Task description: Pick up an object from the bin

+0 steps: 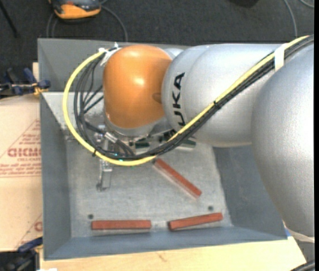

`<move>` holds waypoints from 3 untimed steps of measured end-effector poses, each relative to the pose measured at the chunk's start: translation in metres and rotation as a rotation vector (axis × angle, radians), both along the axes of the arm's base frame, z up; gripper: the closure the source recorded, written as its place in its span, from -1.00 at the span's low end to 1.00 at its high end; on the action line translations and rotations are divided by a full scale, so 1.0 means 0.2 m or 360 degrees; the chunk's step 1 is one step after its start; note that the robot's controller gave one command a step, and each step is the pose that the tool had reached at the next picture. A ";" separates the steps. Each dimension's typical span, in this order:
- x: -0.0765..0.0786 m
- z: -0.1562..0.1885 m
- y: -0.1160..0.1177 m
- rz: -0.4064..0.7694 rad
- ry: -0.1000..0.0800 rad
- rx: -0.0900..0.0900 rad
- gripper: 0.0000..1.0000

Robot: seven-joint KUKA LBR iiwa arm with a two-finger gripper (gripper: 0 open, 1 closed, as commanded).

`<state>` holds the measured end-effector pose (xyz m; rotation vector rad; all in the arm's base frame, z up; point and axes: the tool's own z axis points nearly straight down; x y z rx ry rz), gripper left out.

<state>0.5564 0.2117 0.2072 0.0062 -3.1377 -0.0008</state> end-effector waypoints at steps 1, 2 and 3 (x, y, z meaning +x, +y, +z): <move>0.01 0.02 -0.01 -0.0006 -0.0009 0.0002 -1.00; 0.20 -0.16 -0.10 -0.0029 -0.0029 0.0011 -1.00; 0.27 -0.35 -0.24 0.0037 -0.0011 -0.0002 -1.00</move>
Offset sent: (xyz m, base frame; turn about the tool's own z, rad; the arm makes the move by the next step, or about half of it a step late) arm 0.0708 -0.0444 -0.0812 0.0413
